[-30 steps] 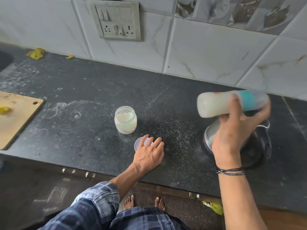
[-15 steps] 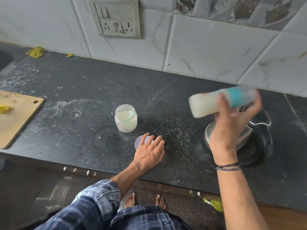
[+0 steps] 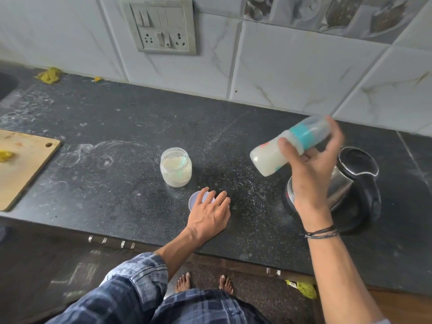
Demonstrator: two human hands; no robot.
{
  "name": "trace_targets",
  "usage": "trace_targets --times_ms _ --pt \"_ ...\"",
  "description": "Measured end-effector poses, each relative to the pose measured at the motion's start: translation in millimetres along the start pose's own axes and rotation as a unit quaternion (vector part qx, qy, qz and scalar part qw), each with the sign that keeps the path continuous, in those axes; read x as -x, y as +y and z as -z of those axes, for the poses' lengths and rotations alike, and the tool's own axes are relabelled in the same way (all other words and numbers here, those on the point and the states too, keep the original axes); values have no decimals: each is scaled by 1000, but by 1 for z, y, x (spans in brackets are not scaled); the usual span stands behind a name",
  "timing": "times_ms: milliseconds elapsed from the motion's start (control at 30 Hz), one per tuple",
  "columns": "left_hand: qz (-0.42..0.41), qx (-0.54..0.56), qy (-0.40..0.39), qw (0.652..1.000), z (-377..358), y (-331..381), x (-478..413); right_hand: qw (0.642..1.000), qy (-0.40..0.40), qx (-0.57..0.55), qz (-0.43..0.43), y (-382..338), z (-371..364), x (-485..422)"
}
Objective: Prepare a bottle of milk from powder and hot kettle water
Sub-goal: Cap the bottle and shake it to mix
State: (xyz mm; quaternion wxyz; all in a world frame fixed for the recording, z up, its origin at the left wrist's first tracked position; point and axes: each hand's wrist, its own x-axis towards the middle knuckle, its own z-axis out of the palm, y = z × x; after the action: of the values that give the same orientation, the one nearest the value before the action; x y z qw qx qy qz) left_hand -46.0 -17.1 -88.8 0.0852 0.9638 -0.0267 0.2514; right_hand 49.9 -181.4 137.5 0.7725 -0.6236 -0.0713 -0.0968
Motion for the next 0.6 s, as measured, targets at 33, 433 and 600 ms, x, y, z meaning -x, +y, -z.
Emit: trace_targets --times_ms 33,433,600 --pt "2 1 1 1000 0 0 -1 999 30 -29 12 -3 -1 1" --pt "3 -3 -4 1000 0 1 -1 986 129 -105 30 -5 -8 3" --pt "4 3 4 1000 -3 1 0 999 25 -19 32 -5 0 1"
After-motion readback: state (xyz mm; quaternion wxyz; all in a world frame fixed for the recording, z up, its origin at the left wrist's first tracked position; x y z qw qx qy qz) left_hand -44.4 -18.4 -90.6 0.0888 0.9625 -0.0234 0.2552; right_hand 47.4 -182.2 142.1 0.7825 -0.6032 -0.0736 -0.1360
